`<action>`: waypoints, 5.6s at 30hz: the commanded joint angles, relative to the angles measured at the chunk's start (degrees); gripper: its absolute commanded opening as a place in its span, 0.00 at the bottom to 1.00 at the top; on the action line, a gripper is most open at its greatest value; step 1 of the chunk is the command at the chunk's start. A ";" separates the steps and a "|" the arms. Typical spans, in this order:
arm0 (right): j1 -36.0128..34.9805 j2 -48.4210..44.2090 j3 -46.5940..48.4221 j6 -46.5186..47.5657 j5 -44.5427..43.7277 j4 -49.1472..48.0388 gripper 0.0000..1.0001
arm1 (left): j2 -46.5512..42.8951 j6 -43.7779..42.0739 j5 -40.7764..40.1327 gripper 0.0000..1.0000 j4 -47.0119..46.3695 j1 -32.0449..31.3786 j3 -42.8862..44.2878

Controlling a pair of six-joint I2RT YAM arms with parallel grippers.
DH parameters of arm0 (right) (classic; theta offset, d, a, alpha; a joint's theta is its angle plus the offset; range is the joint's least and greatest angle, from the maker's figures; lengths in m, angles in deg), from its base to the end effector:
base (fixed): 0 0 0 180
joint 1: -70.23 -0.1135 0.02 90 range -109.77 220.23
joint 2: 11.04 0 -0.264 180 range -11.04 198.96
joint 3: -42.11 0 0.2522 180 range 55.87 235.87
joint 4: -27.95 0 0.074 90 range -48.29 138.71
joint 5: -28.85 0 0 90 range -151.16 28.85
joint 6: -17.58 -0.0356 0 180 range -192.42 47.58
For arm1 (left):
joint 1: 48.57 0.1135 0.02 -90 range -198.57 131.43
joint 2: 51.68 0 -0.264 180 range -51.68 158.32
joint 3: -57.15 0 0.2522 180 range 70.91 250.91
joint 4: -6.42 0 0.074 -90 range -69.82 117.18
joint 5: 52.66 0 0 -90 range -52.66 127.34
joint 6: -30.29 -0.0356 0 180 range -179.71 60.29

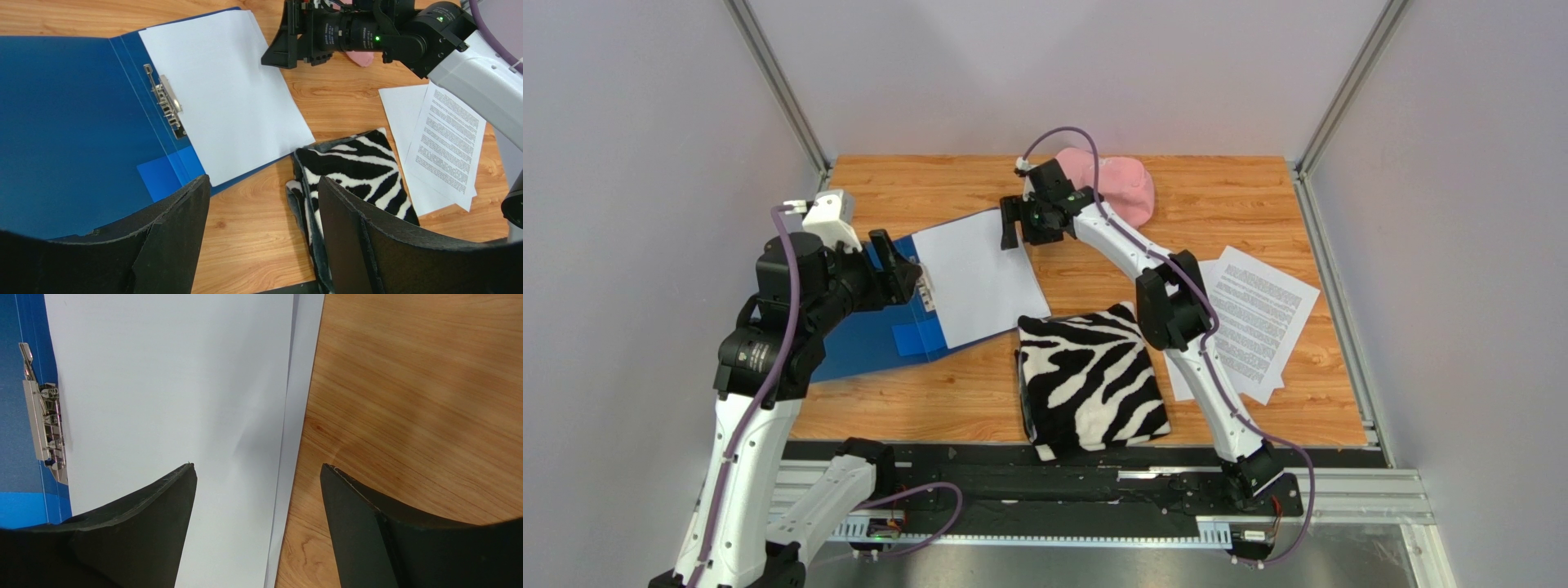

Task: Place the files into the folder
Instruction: Place the file in the spring clip on the folder, then move the folder with some files to the center of the board, then pick up the file from the center of the board.

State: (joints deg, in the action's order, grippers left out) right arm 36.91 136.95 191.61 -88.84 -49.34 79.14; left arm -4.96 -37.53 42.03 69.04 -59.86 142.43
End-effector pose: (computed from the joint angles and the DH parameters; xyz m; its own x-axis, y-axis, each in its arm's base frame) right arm 0.4693 0.3172 0.1771 -0.7944 -0.1911 -0.5766 -0.4418 0.8332 0.3326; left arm 0.1330 -0.0295 0.4183 -0.4715 -0.2895 -0.8330 0.0975 0.9216 -0.3756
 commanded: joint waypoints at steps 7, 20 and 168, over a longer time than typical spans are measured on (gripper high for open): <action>-1.04 2.84 1.81 -0.89 1.63 -3.94 0.78 | -0.14 -0.55 0.32 0.74 -0.52 -0.05 0.10; -2.27 3.54 2.07 -3.17 5.32 -5.79 0.73 | -0.40 -0.55 0.32 0.74 -0.17 -0.05 0.28; 57.75 -47.19 -68.08 -2.74 -15.67 -12.29 0.76 | 44.86 -1.95 27.65 0.71 -12.48 -28.44 12.94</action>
State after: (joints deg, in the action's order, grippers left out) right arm 94.18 86.00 118.10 -92.27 -61.19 70.42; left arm 39.52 -35.22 67.73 54.72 -88.07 152.57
